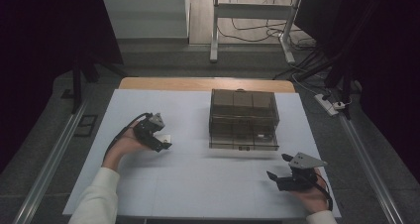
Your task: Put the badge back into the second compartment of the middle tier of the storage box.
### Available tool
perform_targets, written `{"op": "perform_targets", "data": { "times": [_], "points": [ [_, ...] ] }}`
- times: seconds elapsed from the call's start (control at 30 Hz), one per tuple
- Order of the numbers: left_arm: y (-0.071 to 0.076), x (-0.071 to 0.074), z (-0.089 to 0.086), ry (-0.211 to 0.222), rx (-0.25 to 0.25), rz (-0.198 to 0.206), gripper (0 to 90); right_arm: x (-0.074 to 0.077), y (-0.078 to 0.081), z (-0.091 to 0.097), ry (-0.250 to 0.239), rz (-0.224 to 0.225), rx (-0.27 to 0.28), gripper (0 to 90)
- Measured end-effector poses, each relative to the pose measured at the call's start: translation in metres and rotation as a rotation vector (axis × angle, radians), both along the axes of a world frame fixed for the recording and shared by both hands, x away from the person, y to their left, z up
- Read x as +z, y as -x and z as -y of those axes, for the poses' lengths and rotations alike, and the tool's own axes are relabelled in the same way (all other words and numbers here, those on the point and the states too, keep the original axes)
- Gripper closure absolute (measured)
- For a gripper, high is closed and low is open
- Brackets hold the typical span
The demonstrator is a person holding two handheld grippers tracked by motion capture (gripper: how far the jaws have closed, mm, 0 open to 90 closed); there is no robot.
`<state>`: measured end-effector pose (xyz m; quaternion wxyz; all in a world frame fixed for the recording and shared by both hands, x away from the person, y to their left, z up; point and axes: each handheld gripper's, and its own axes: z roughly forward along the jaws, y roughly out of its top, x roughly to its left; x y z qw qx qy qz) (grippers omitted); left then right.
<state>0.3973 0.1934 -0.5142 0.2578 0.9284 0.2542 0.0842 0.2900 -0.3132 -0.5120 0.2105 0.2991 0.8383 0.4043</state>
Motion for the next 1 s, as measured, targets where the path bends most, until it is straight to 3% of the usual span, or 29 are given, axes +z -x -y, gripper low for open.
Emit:
{"op": "perform_targets", "data": {
  "times": [0.13,0.27,0.53,0.63,1.0],
  "points": [
    [-0.004,-0.006,-0.001,-0.031,-0.027,-0.015,17.6,0.0,0.0,0.0,0.001,-0.003,-0.002,14.7],
    [-0.006,-0.007,-0.002,-0.026,-0.067,-0.026,18.6,-0.001,-0.001,-0.001,0.006,-0.003,-0.004,14.7],
    [-0.009,-0.012,-0.004,-0.029,-0.079,-0.05,19.6,-0.001,-0.001,-0.002,0.005,-0.008,-0.003,14.6],
    [-0.01,-0.014,-0.005,-0.013,-0.086,-0.061,20.5,-0.001,-0.001,-0.002,0.007,-0.011,-0.002,14.6],
    [-0.005,-0.013,-0.006,-0.005,-0.102,-0.051,33.2,-0.002,-0.001,-0.003,0.014,-0.009,-0.003,14.7]
  ]
}}
